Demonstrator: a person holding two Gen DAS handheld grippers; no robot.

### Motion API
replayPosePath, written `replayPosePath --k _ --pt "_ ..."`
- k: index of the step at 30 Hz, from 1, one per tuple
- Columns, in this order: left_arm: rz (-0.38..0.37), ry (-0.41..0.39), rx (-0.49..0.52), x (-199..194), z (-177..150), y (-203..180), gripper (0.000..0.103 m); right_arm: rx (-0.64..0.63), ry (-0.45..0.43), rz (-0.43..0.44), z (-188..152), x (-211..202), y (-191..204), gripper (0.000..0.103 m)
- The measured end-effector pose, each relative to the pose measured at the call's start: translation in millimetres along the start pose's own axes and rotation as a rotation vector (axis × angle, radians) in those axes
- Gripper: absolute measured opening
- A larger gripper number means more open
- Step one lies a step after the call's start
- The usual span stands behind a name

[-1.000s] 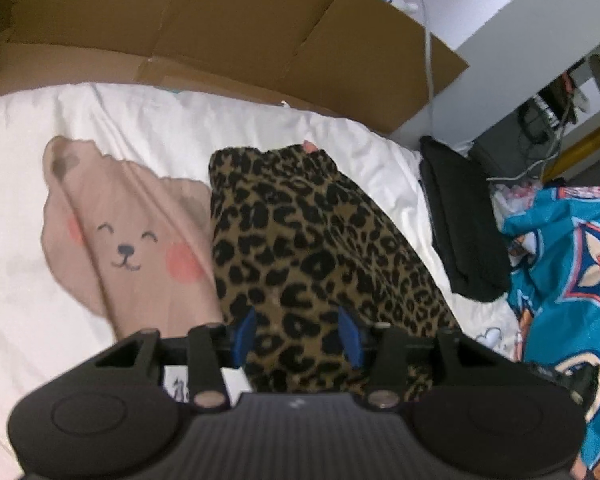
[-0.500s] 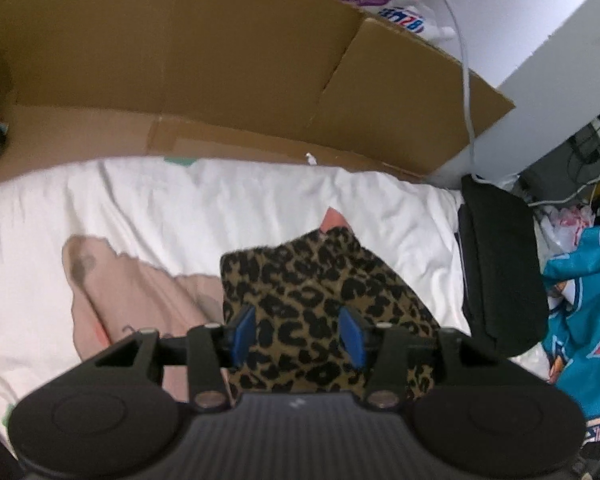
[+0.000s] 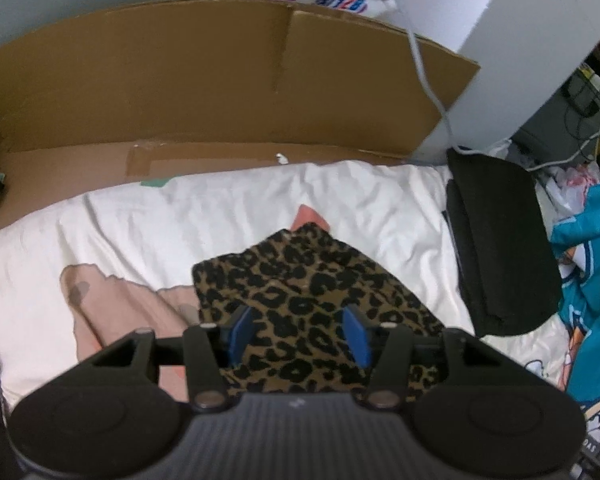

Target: Fold clothes

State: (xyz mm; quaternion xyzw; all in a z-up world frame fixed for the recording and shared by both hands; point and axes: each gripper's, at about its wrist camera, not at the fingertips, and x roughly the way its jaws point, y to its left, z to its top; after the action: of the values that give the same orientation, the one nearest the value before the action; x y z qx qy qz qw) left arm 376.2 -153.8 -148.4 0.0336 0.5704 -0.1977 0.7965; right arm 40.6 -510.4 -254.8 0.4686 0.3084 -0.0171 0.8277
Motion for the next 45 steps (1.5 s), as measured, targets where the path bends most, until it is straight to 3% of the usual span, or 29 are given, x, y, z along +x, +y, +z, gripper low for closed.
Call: replayPosePath --k 6,15,27,31,33,35,38,42,45 --pt "-0.003 -0.013 0.035 5 16 -19 0.058 -0.003 -0.038 0.004 6 0 -1 0.030" --pt "0.007 -0.005 0.099 51 35 -40 0.064 -0.029 0.015 -0.030 9 24 -7 0.031" --pt "0.104 0.036 0.134 128 47 -22 0.065 -0.178 0.087 -0.037 13 62 14 0.034" --pt "0.082 0.040 0.171 141 43 -13 0.066 -0.241 0.114 -0.035 12 79 29 0.035" --pt "0.073 0.039 0.193 145 41 -10 0.073 -0.283 0.129 -0.032 11 89 37 0.036" --pt "0.073 0.029 0.221 148 38 -6 0.077 -0.330 0.143 -0.028 8 97 46 0.047" --pt "0.052 0.016 0.259 152 35 -2 0.080 -0.405 0.161 -0.032 6 110 58 0.049" --pt "-0.004 -0.011 0.249 154 30 11 0.079 -0.508 0.202 -0.059 7 127 75 0.050" --pt "-0.050 -0.038 0.258 149 22 16 0.070 -0.589 0.248 -0.086 10 142 88 0.050"
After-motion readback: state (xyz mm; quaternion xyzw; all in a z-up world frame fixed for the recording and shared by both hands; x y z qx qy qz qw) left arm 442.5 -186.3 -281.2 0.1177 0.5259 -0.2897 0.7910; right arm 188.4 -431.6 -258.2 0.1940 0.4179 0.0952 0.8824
